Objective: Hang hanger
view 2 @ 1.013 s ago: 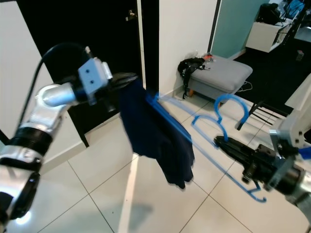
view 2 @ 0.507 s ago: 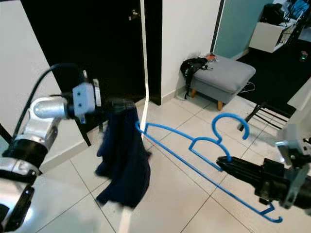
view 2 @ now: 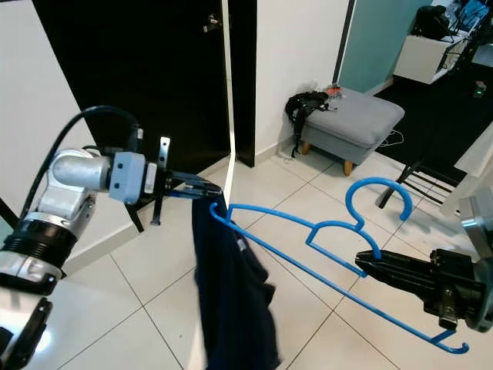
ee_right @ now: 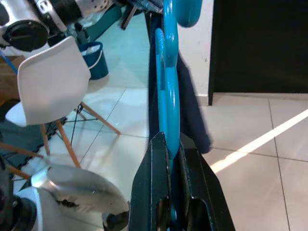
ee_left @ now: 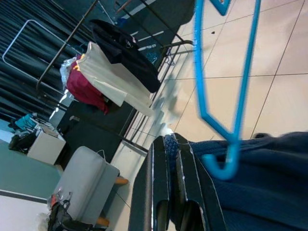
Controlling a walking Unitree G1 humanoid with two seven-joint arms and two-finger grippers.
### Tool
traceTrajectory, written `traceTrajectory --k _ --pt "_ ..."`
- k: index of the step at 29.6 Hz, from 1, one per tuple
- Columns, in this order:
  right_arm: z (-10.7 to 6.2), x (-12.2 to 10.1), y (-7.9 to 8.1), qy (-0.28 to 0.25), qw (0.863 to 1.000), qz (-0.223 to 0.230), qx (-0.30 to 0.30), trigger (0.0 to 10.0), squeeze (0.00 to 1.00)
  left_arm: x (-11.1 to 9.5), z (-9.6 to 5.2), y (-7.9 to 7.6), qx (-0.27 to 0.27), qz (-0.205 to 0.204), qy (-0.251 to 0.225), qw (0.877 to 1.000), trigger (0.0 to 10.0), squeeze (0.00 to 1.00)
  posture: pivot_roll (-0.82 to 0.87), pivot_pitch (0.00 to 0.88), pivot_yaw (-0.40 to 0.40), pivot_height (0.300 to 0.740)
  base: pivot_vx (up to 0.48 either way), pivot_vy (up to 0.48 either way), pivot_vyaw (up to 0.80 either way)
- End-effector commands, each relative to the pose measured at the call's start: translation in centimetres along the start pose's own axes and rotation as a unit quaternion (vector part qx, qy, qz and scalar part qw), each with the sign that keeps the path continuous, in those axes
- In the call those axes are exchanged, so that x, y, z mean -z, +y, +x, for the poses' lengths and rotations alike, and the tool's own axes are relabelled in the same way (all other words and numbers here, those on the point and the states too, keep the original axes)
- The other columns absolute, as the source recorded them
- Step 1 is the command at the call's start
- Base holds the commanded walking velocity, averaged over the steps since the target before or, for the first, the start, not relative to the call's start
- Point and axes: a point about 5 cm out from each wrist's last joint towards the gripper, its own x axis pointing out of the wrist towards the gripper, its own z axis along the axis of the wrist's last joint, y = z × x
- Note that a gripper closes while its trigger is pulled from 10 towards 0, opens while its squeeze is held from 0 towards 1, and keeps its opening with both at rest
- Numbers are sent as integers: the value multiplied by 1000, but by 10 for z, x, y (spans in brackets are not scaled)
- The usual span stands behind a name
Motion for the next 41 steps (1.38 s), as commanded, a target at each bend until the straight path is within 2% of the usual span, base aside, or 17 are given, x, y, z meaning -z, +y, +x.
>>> traceTrajectory --k 1,8,13,19,30,41 --pt "1 -2 5 10 1000 -2 -19 10000 0 -8 -8 11 -6 27 1 1000 10000 0 -84 65 1 740 0 0 0" --pt "-17 -9 9 23 999 0 -36 10000 0 -20 -10 18 -2 46 -16 999 10000 0 -90 60 5 740 0 0 0" --pt "-28 -23 11 -7 999 -11 -44 10000 0 -25 -6 18 11 58 -26 998 10000 0 -91 58 5 740 0 0 0" --pt "-42 -26 8 1 1000 -17 -24 10000 0 -32 -4 22 20 71 -36 997 10000 0 -94 54 8 740 0 0 0" --pt "-45 -24 5 19 1000 -13 -17 10000 0 -42 -2 30 35 91 -45 994 10000 0 -90 59 9 740 0 0 0" --pt "-50 -36 2 13 999 -27 -19 10000 0 -44 -7 29 58 98 -35 993 10000 0 -88 62 6 740 0 0 0"
